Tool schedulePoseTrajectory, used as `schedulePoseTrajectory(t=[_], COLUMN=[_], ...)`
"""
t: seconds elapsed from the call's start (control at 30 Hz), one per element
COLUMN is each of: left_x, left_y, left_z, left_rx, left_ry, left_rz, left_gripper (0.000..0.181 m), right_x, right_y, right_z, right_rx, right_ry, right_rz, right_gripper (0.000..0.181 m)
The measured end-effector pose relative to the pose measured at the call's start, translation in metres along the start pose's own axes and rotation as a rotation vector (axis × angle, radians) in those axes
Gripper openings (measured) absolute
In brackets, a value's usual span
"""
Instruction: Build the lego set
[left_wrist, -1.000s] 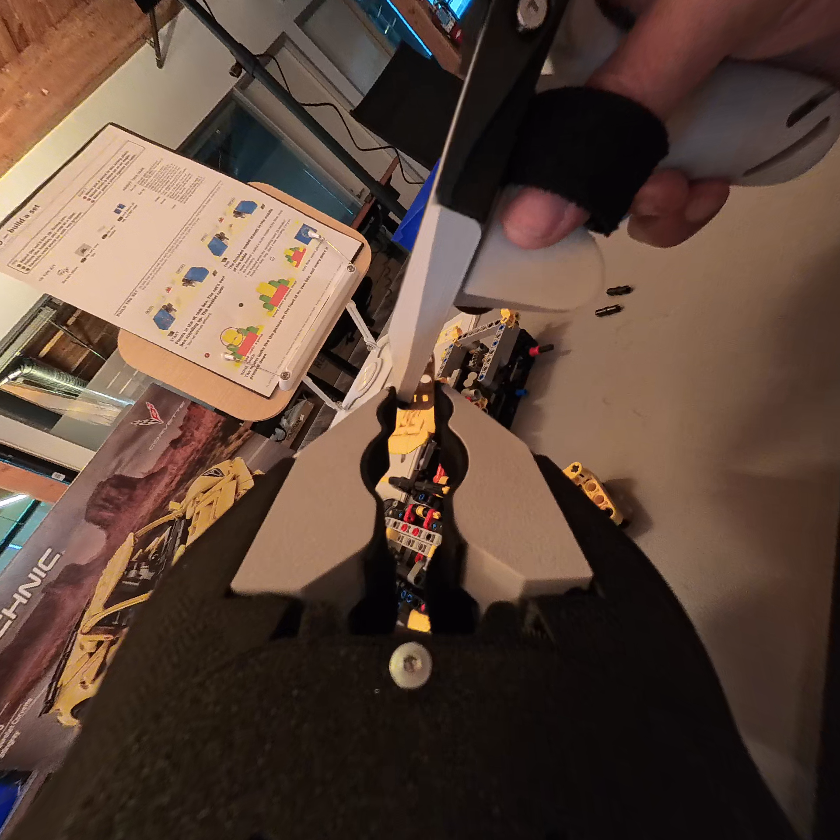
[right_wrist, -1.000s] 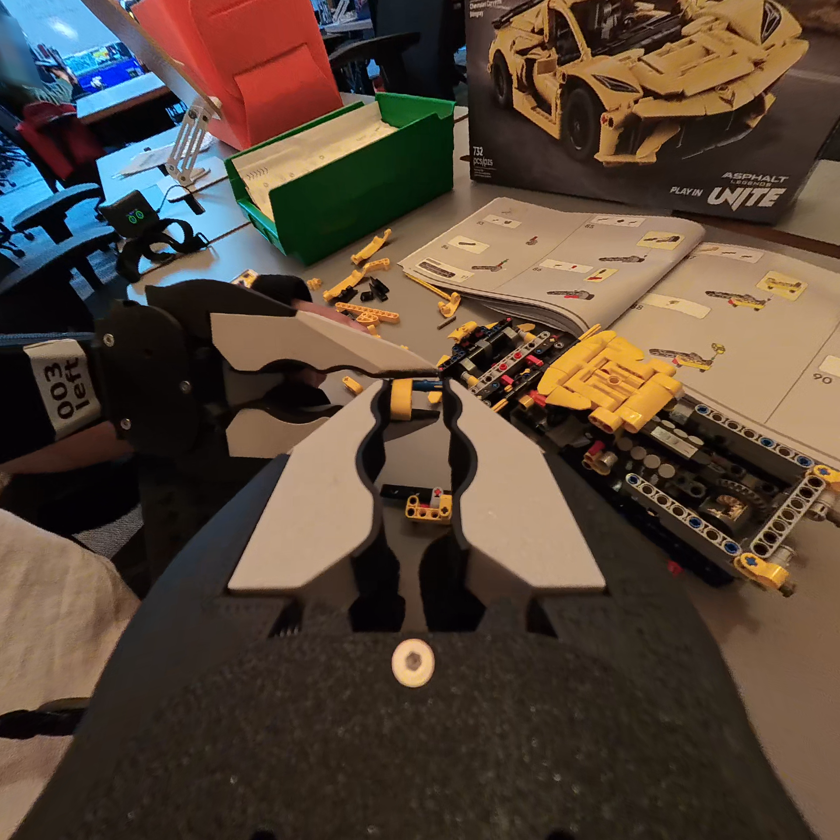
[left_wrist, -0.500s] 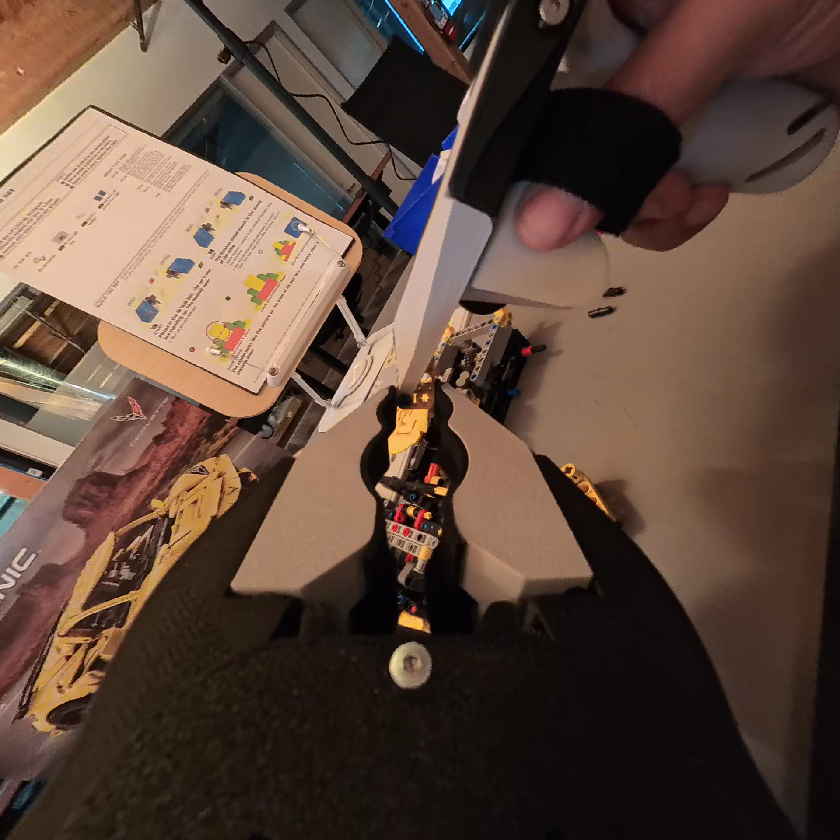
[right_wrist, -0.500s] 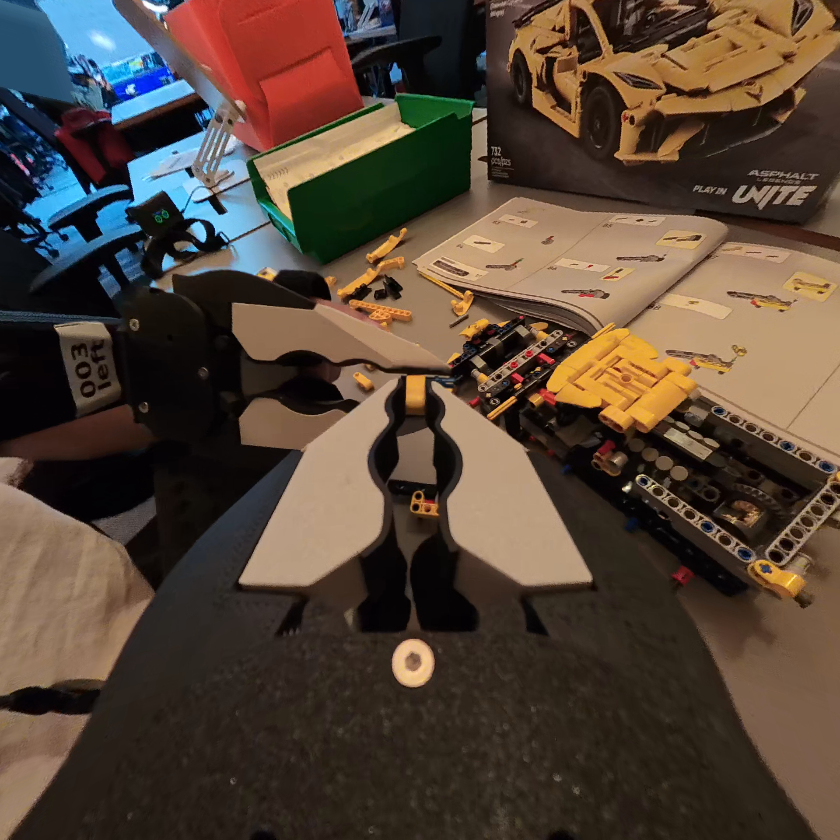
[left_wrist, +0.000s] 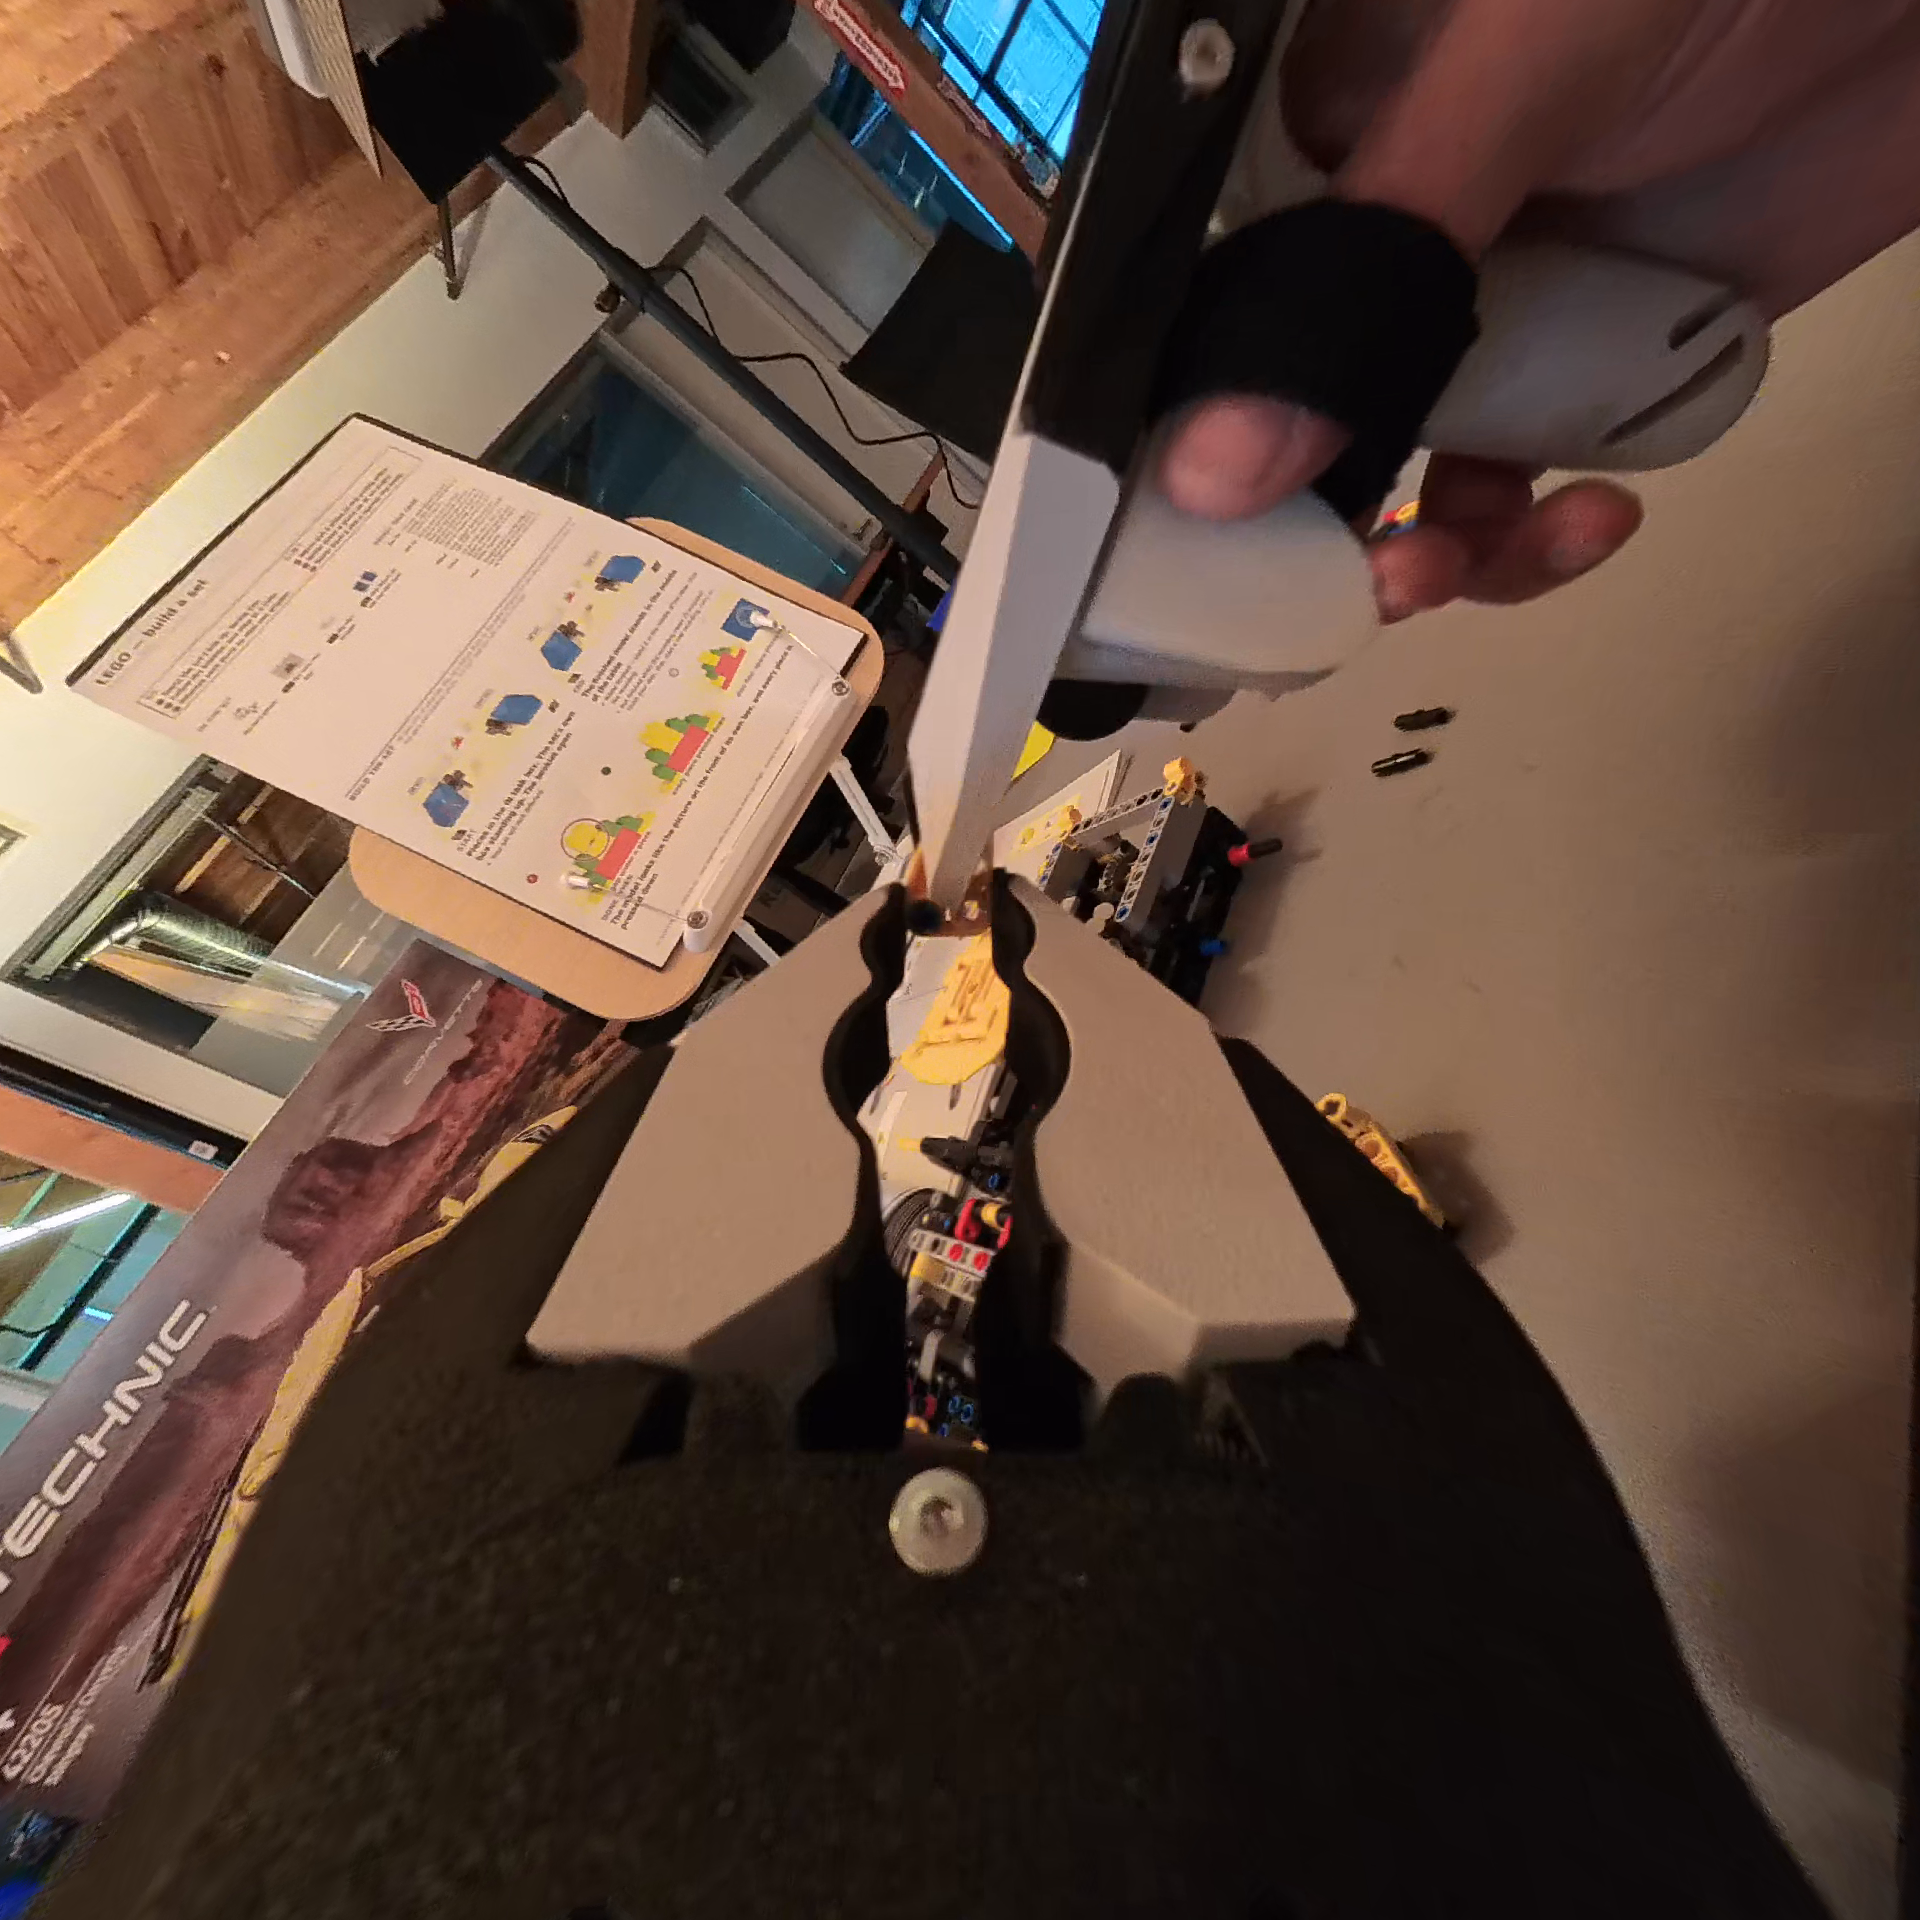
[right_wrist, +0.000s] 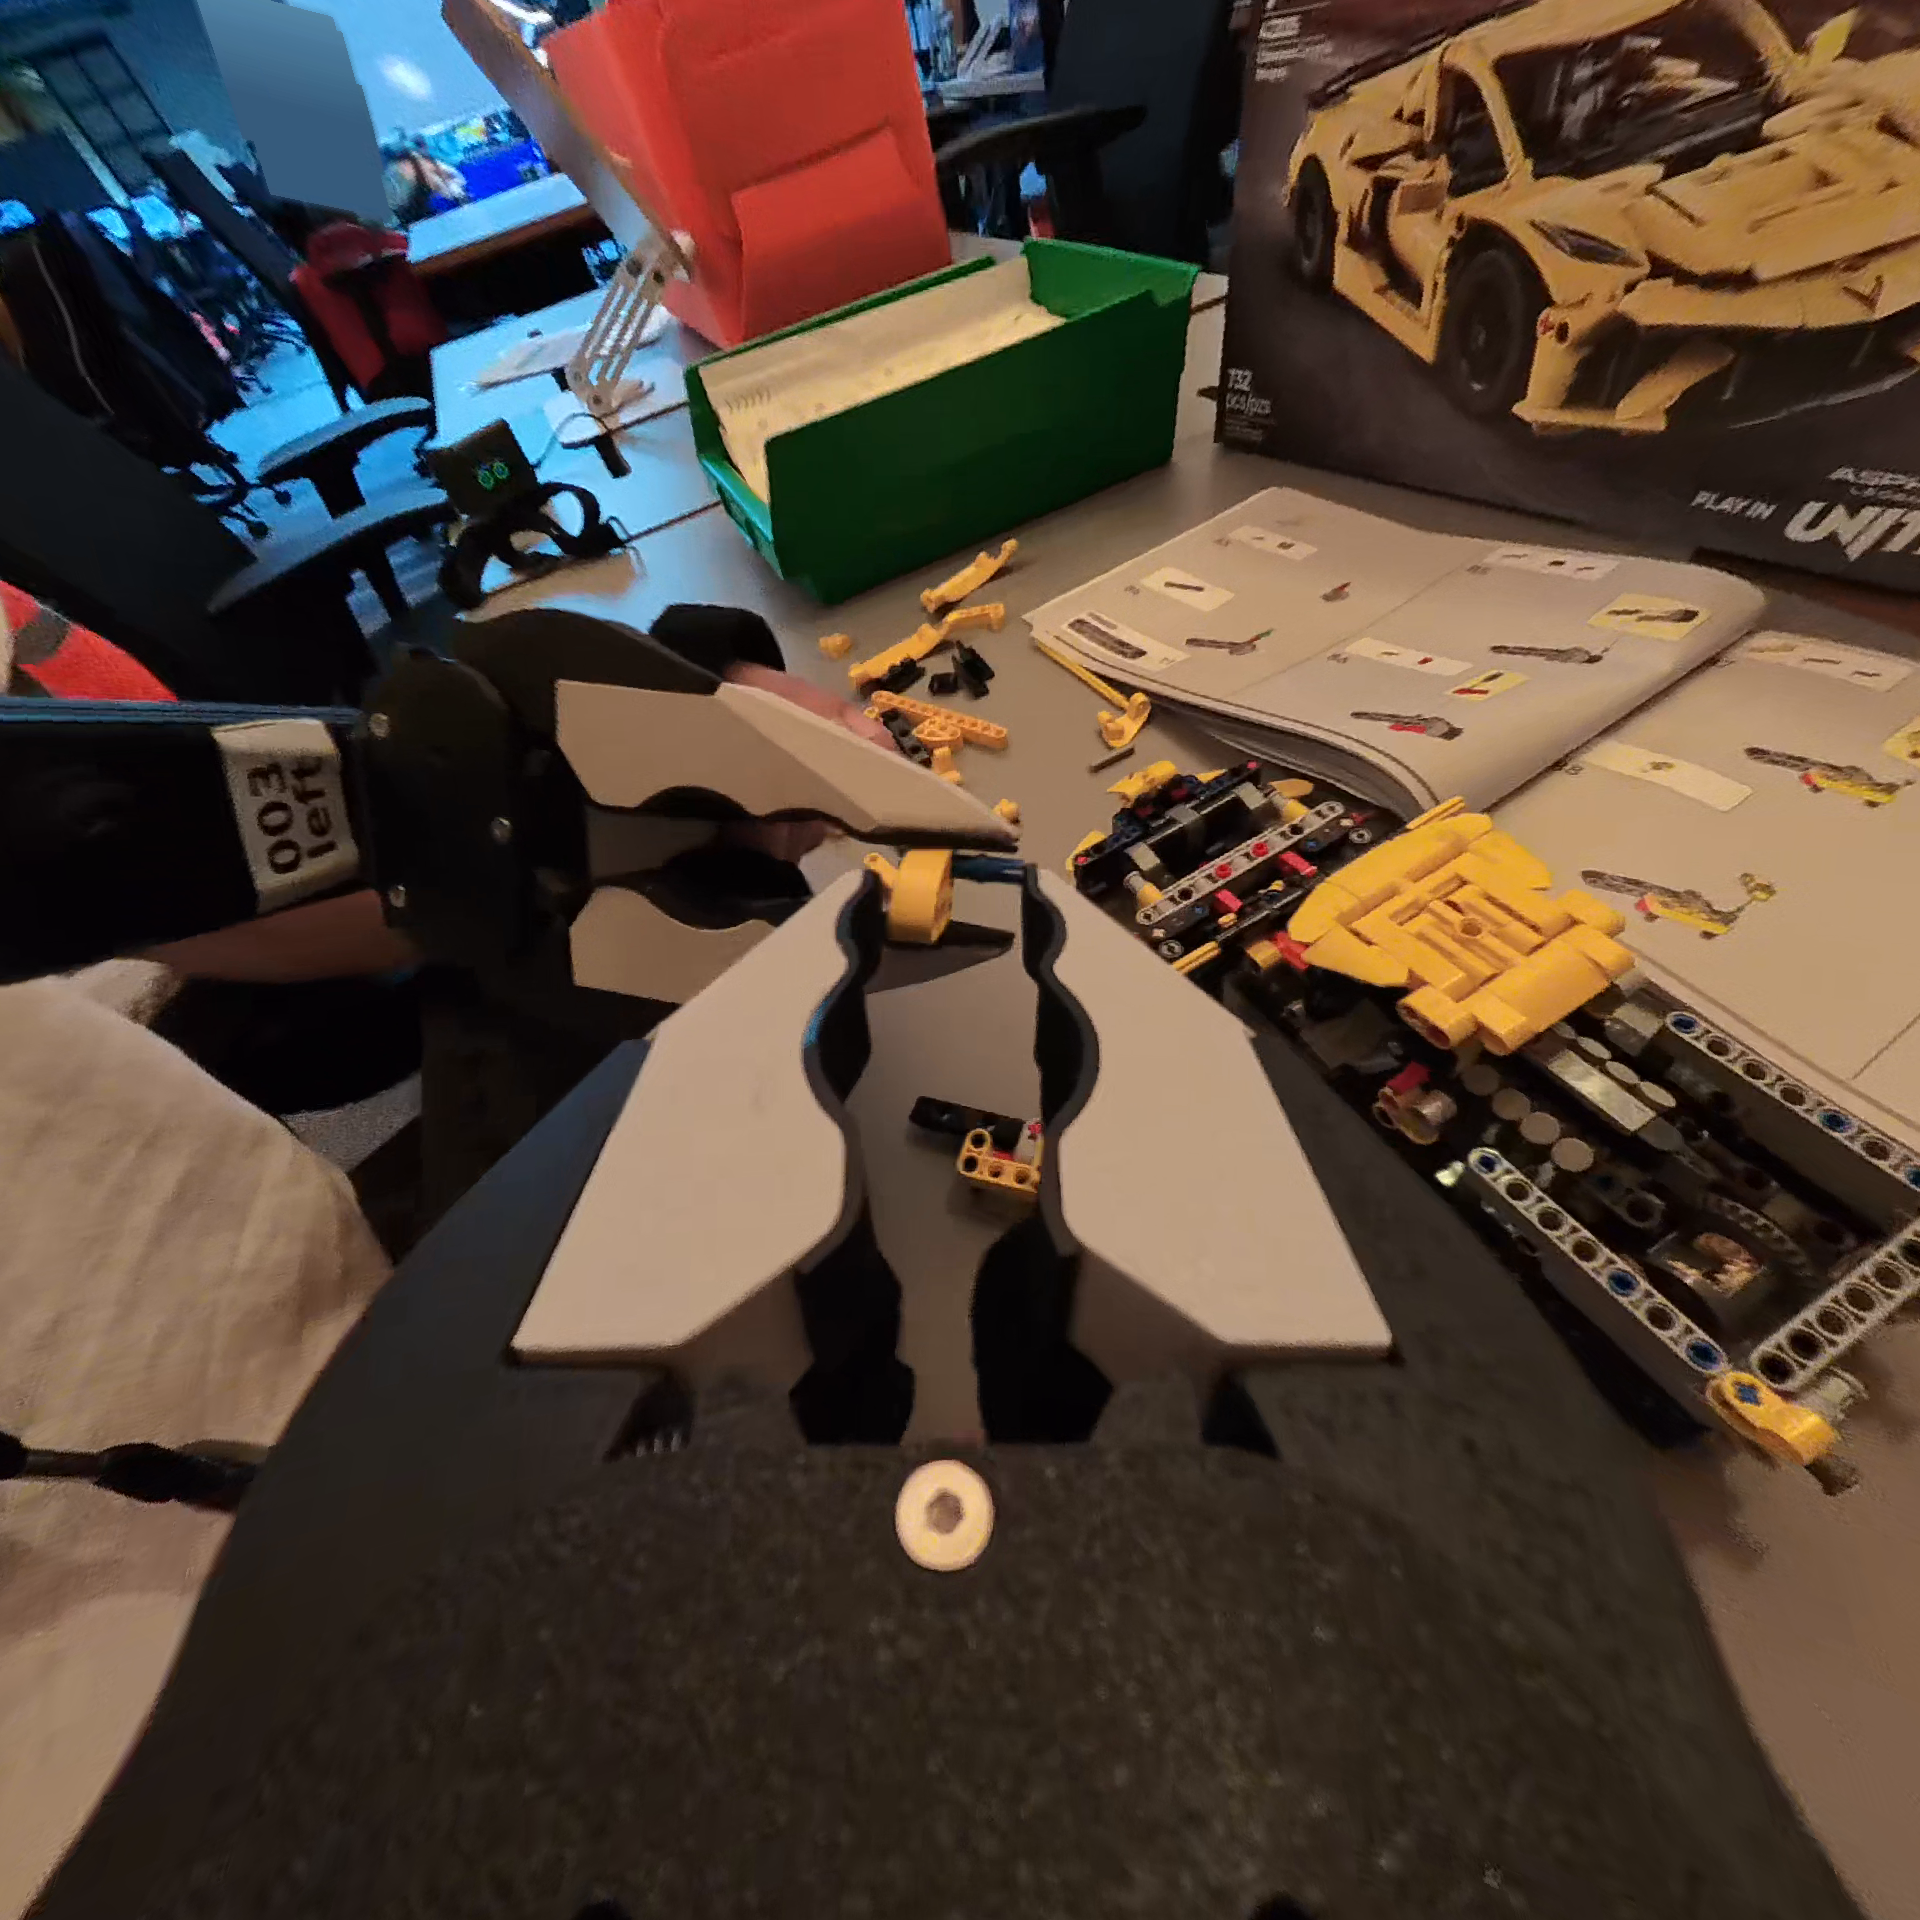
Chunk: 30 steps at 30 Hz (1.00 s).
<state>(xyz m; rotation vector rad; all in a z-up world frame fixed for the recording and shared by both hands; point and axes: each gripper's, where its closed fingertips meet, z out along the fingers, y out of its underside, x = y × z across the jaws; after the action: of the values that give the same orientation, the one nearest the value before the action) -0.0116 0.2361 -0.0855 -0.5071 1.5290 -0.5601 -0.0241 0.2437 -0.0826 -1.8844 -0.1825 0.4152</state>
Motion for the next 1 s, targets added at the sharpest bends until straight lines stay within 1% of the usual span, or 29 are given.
schedulePoseTrajectory(t=[0.17, 0.27, 0.43, 0.5, 0.67, 0.7, 0.8, 0.93, 1.0], left_x=[-0.0009, -0.0001, 0.0044, 0.0056, 0.0036, 0.0031, 0.0031, 0.0005, -0.0016], left_y=[-0.002, -0.0035, -0.0008, 0.0001, 0.0008, 0.0021, 0.0036, 0.0012, 0.0014], left_z=[-0.0018, -0.0023, -0.001, -0.0009, -0.0013, -0.0007, 0.0005, -0.0003, -0.0011], left_rx=[0.02, 0.026, 0.005, -0.002, -0.007, -0.013, -0.021, 0.002, 0.009], left_ry=[0.003, 0.005, 0.014, 0.015, 0.008, 0.006, 0.002, -0.003, -0.01], left_rz=[0.0, 0.0, 0.039, 0.054, 0.045, 0.045, 0.055, 0.055, 0.06], left_gripper=[0.015, 0.015, 0.015, 0.015, 0.015, 0.015, 0.015, 0.015, 0.016], right_x=[-0.002, -0.0037, -0.0024, -0.0022, -0.0023, -0.0059, -0.0042, -0.0062, -0.0063], right_y=[-0.0019, -0.0041, 0.0027, 0.0045, 0.0036, 0.0039, 0.0044, 0.0007, -0.0028], right_z=[-0.0006, -0.0026, -0.0018, -0.0012, 0.0009, 0.001, 0.0014, -0.0012, -0.0077], right_rx=[0.029, 0.044, -0.001, -0.013, 0.014, 0.02, 0.019, -0.008, -0.001], right_ry=[-0.01, -0.043, -0.032, -0.031, -0.056, -0.071, -0.037, -0.057, -0.067], right_rz=[-0.012, 0.008, -0.069, -0.056, 0.047, 0.049, 0.018, -0.008, -0.025], right_gripper=[0.024, 0.025, 0.024, 0.023, 0.019, 0.007, 0.007, 0.007, 0.007])
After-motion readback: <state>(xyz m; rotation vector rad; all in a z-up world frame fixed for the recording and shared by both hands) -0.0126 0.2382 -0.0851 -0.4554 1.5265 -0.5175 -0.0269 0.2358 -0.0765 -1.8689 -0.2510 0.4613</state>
